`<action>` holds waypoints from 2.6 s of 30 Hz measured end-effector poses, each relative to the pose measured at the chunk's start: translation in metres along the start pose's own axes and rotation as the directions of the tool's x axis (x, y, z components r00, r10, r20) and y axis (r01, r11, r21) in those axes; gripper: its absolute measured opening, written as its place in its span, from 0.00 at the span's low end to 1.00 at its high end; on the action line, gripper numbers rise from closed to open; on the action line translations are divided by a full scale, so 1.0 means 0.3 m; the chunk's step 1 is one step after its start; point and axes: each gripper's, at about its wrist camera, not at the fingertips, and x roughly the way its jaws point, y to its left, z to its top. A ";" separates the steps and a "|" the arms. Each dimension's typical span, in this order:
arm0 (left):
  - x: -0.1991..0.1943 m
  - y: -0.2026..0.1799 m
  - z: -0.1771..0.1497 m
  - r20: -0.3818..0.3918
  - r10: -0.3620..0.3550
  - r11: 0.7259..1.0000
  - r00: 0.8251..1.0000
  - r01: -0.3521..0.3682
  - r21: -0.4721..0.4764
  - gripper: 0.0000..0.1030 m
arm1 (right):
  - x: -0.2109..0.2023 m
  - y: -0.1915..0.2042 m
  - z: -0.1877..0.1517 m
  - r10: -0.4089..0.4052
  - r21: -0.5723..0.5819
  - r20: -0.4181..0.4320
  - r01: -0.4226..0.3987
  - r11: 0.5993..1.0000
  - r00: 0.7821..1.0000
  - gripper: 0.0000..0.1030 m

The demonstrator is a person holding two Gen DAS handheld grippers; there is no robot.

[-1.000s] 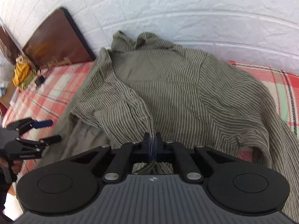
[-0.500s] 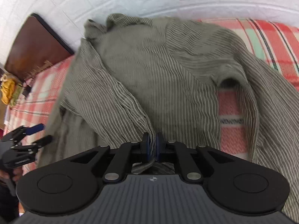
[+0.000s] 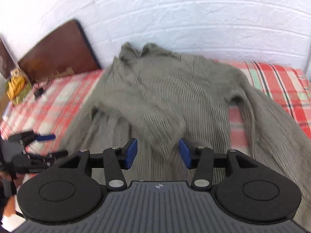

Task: Fold clothes

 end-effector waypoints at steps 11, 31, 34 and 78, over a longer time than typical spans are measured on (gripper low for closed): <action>-0.107 -0.024 -0.125 -0.016 -0.094 0.994 0.995 0.093 -0.061 0.78 | 0.072 0.193 -0.103 0.277 -0.018 0.006 -0.277 0.961 0.961 0.36; -0.238 0.141 -0.183 0.062 -0.056 0.977 0.996 0.068 -0.202 0.82 | 0.402 0.499 -0.172 0.485 -0.116 -0.293 -0.534 0.838 0.824 0.23; -0.203 0.122 -0.153 0.062 -0.067 0.976 0.996 0.078 -0.202 0.81 | 0.355 0.528 -0.233 0.480 -0.171 -0.320 -0.548 0.819 0.817 0.24; -0.241 -0.134 -0.255 -0.026 -0.148 0.985 0.989 0.150 0.087 0.80 | -0.059 -0.435 -0.202 0.024 0.628 0.064 -0.059 0.776 0.998 0.13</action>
